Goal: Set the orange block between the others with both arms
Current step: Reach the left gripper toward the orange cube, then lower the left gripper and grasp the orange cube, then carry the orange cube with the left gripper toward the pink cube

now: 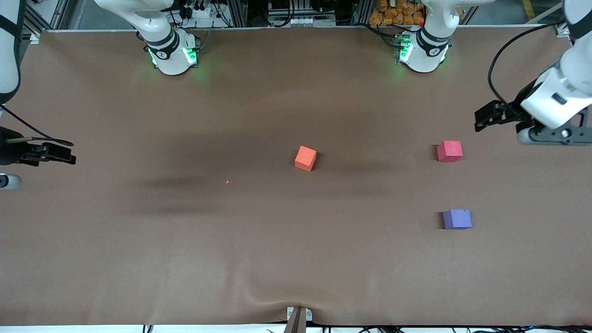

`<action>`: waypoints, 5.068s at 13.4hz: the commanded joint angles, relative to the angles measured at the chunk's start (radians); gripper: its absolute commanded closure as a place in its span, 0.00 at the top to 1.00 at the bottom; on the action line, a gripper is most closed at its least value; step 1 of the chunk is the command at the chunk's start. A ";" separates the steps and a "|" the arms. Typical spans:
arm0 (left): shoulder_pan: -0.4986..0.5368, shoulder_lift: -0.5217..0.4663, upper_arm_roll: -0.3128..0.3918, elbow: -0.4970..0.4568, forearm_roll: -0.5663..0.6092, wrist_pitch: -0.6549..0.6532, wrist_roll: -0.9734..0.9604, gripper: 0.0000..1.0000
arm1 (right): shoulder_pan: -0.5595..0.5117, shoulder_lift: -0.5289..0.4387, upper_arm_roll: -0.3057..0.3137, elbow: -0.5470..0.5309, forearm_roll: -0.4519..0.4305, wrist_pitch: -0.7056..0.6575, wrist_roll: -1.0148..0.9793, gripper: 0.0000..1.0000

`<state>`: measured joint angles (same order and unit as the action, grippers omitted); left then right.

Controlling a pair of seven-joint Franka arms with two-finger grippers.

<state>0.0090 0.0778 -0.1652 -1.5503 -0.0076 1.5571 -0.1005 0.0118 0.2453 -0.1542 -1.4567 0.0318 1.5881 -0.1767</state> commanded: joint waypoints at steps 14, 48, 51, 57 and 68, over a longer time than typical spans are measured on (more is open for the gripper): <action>-0.386 0.371 -0.007 0.150 -0.014 0.095 -0.412 1.00 | -0.004 -0.017 0.021 -0.021 -0.030 0.052 -0.009 1.00; -0.719 0.688 0.001 0.038 0.130 0.554 -0.470 1.00 | -0.010 -0.012 0.018 0.058 -0.018 -0.063 -0.026 1.00; -0.719 0.715 0.003 0.041 0.127 0.574 -0.501 1.00 | -0.010 -0.012 0.018 0.058 -0.018 -0.063 -0.026 1.00; -0.716 0.706 0.003 0.044 0.126 0.574 -0.574 0.00 | -0.010 -0.012 0.018 0.058 -0.016 -0.063 -0.024 1.00; -0.454 0.553 0.023 0.044 0.120 0.497 -0.729 0.00 | -0.010 -0.012 0.018 0.058 -0.021 -0.062 -0.024 1.00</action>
<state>-0.4824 0.6645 -0.1324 -1.4759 0.0978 2.0792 -0.7860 0.0122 0.2393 -0.1438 -1.4083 0.0188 1.5393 -0.1888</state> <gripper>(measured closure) 0.454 0.000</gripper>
